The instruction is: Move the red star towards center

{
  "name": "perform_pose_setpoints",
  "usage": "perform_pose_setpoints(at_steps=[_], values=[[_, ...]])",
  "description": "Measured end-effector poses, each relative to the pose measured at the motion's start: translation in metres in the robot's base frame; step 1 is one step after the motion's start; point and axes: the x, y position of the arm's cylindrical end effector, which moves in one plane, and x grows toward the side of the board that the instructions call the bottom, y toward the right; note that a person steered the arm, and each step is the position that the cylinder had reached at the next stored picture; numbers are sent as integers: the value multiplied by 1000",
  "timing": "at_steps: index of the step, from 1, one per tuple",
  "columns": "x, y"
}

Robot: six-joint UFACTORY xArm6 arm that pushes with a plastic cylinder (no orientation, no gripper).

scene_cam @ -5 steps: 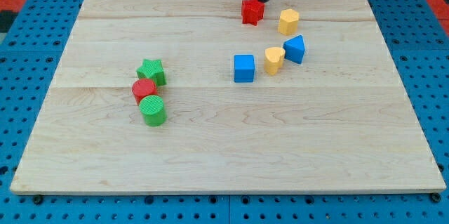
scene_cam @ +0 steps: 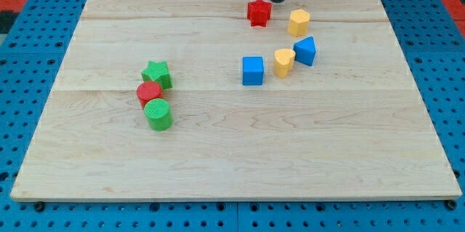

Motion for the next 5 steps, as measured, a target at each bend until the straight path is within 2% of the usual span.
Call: perform_pose_setpoints(at_steps=[1, 3, 4, 5], values=[[19, -30], [80, -151], [89, -167], [83, -153]])
